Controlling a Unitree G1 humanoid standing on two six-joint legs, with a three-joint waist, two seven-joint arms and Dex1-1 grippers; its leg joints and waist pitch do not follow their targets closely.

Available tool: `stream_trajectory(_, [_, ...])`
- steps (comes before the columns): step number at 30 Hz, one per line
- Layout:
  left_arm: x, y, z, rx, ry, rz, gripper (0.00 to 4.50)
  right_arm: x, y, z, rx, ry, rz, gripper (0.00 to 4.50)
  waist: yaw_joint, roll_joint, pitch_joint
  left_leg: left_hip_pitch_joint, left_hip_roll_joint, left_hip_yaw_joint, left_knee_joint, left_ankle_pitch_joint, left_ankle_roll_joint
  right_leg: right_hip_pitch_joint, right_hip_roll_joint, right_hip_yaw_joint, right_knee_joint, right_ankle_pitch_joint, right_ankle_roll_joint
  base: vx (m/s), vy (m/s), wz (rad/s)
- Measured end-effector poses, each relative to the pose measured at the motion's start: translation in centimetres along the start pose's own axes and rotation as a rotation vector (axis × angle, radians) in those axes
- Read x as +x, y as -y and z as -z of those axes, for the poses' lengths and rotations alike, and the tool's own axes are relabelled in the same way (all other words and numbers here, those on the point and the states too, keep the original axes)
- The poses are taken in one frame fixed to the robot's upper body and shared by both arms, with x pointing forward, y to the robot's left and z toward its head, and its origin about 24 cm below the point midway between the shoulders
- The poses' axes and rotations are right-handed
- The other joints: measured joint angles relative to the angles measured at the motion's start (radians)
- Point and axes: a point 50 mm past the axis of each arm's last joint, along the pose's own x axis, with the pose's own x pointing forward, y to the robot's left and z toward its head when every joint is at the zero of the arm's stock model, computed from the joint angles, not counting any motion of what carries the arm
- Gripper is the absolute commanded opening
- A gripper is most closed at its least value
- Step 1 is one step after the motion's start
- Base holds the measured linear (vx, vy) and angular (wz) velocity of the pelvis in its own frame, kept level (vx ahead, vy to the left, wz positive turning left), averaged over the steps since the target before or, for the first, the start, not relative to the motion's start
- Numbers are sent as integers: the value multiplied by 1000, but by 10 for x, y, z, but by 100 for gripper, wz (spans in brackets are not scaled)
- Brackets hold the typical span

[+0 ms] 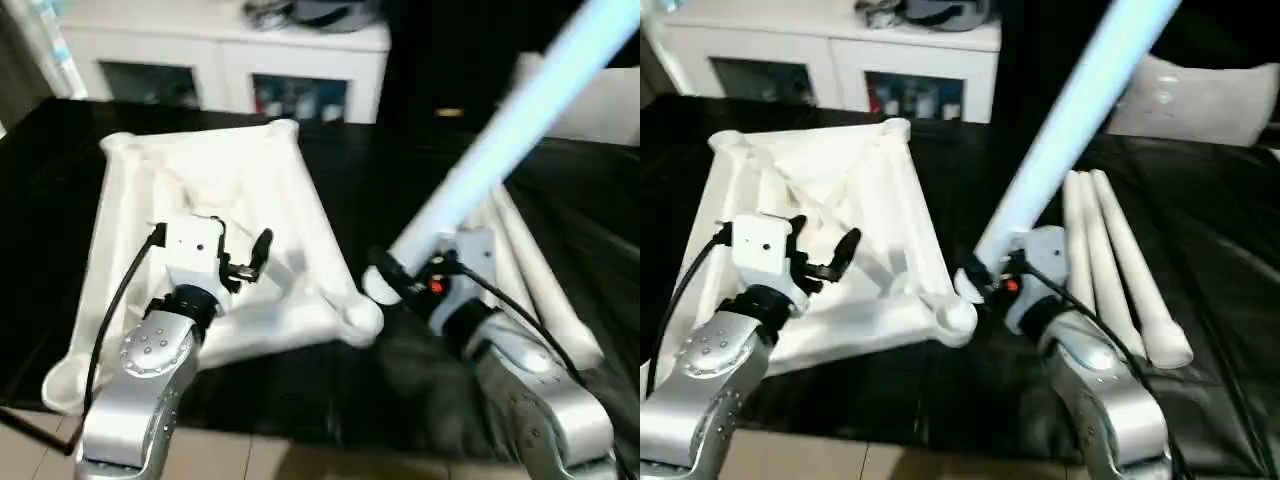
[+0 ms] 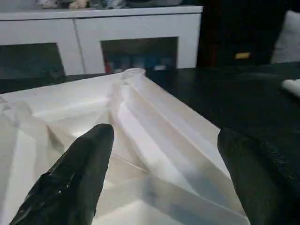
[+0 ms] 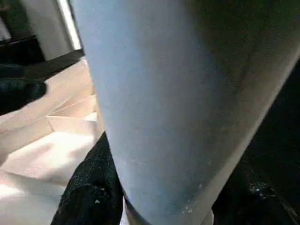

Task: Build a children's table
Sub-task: Pick table leg

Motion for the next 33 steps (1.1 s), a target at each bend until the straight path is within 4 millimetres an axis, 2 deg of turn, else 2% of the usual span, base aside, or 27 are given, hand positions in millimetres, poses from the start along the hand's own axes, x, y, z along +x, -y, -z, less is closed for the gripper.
stream_trajectory(1, [0, -1, 1, 6, -3, -6, 399, 0, -1, 0, -1, -1, -3, 193, -8, -7, -3, 8, -3, -1, 7, -11, 0, -47, -15, 18, 66, -1, 15, 148, -74, 11])
stream_trajectory(2, [-1, -2, 1, 6, -3, -8, 399, 0, 0, 1, -4, -4, -1, 193, -11, -11, -6, 12, -4, -1, 12, -18, 0, -70, -22, 32, 75, 4, 24, 148, -74, 11])
stream_trajectory(3, [-1, -1, -1, 0, 7, -8, 399, -1, 1, 0, -13, -5, 4, 193, -19, -31, -13, 12, -17, 3, 27, -32, -2, -103, -53, 59, 28, 30, 28, 71, -64, 8])
stream_trajectory(4, [0, 2, -2, -10, 15, -2, 399, -3, 4, 2, -21, -13, 17, 193, -18, -47, -10, 2, -30, -1, 63, -53, 31, -99, -60, 82, 34, 53, 55, 53, -68, 21])
stream_trajectory(5, [0, 9, 0, -21, 11, 25, 399, -6, 8, 5, -22, -27, 36, 193, -6, -47, -9, 0, -28, -13, 80, -56, 75, -90, -52, 88, 32, 48, 43, 53, -68, 21])
stream_trajectory(6, [1, 15, 0, -20, 9, 50, 399, -7, 11, 6, -31, -35, 52, 193, 4, -43, -8, -12, -28, -35, 90, -37, 91, -84, -44, 88, 22, 55, 41, 72, -98, 4])
stream_trajectory(7, [0, 16, 0, -12, 8, 58, 399, -7, 12, 5, -30, -30, 61, 193, 7, -38, -10, -26, -27, -47, 64, -8, 49, -81, -35, 79, 21, 57, 38, 24, -108, -12])
stream_trajectory(9, [0, 12, 0, 16, 11, 51, 399, -6, 12, 3, -30, -15, 73, 193, 5, -27, -12, -26, -8, -57, 43, -9, -47, -82, -11, 74, 19, 59, 35, 8, -95, -4])
stream_trajectory(10, [0, 11, 2, 20, 3, 49, 399, -6, 11, 4, -24, -13, 75, 193, 7, -25, -10, -30, 5, -57, 40, -9, -70, -83, -5, 73, 11, 65, 33, 0, 0, 0])
stream_trajectory(13, [-3, 9, 6, 36, -18, 52, 399, -6, 10, 4, -21, -5, 83, 193, 9, -16, -5, -29, 11, -56, 37, -3, -75, -75, 1, 73, -12, 76, 23, -44, 2, 0])
stream_trajectory(15, [-3, 6, 6, 61, -25, 63, 399, -7, 12, 3, -25, 5, 93, 193, 6, -13, 1, -21, 13, -53, 36, -3, -75, -65, 0, 73, -20, 83, 18, -81, 16, -1])
stream_trajectory(19, [-1, 4, 3, 110, -27, 132, 399, -12, 20, -2, -13, 30, 123, 193, -1, -9, 5, -17, 20, -41, 35, 9, -72, -63, -5, 75, -21, 86, 25, -80, 4, 0])
stream_trajectory(24, [-2, 6, 2, 175, -53, 305, 399, -12, 18, -2, 29, 30, 60, 193, -2, -8, 5, -21, 21, -40, 35, 14, -74, -67, -5, 75, -21, 93, 26, -24, 1, 0])
stream_trajectory(31, [-4, 6, 7, 249, -151, 532, 399, -11, 13, 1, -40, -15, 12, 193, 1, -7, 4, -23, 22, -34, 28, 15, -74, -71, -5, 75, -21, 95, 20, 0, 0, 0])
stream_trajectory(33, [-6, 5, 12, 243, -185, 582, 434, -11, 13, 2, -51, -23, 12, 193, 1, -7, 4, -24, 22, -32, 26, 15, -74, -72, -5, 74, -23, 95, 20, 0, 0, 0])
